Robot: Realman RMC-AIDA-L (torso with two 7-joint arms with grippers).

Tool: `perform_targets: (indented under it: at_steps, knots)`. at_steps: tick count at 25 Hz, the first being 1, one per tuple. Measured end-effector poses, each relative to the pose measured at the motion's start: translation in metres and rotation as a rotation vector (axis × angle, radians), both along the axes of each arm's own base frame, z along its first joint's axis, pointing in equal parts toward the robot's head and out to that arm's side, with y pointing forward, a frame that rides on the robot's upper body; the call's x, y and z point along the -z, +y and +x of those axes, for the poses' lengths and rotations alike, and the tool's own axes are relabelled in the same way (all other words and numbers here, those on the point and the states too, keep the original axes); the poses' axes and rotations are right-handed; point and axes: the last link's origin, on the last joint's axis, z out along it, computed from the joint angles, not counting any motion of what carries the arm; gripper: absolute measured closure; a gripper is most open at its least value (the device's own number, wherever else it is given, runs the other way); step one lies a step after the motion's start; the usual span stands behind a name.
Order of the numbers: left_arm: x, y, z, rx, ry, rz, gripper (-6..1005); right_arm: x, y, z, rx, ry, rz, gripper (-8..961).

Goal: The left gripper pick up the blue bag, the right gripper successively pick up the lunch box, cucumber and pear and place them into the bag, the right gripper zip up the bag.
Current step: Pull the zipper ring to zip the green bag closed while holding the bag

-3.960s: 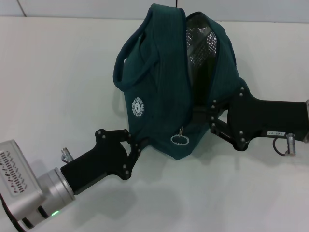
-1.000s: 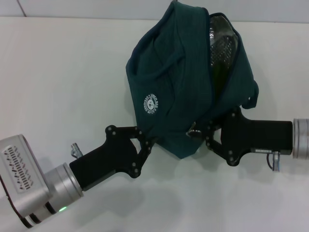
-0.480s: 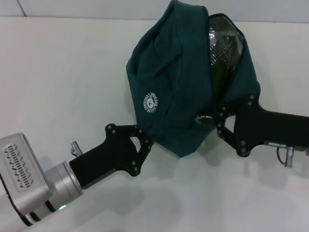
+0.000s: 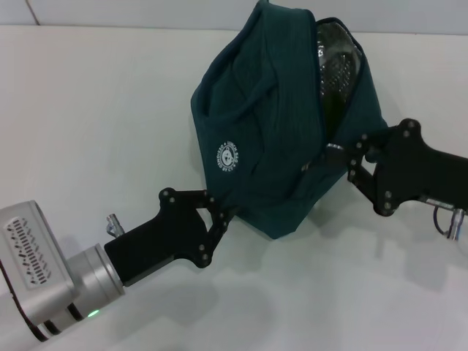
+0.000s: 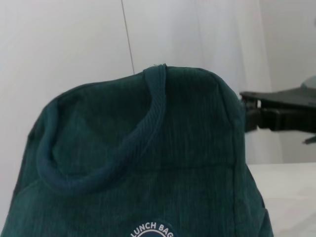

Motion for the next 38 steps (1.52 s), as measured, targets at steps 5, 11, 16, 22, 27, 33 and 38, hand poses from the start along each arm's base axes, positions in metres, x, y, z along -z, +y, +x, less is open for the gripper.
perform_targets:
  at_steps: [5,11,16,22,27,33,38]
  knots:
    - [0.001,0.0,-0.002,0.005,0.028,0.006,945,-0.003,0.002,-0.002,-0.005,0.041,0.041,942]
    - [0.004,-0.002,-0.004,0.015,0.054,-0.009,945,-0.012,0.004,-0.007,-0.03,0.12,0.147,942]
    - [0.006,-0.006,-0.005,0.06,0.096,-0.005,945,-0.011,0.001,-0.01,-0.055,0.162,0.213,942]
    - [0.008,-0.008,-0.002,0.065,0.085,-0.004,930,-0.005,-0.003,-0.013,-0.085,0.154,0.216,942]
    - [0.006,-0.009,0.001,0.071,0.051,0.002,862,-0.004,-0.005,-0.015,-0.103,0.152,0.218,941]
    - [-0.003,-0.013,0.011,0.076,-0.067,-0.018,766,-0.002,-0.006,-0.016,-0.113,0.149,0.212,941]
    - [-0.008,-0.001,0.02,0.024,-0.173,-0.085,626,0.0,-0.007,-0.018,-0.123,0.149,0.203,941]
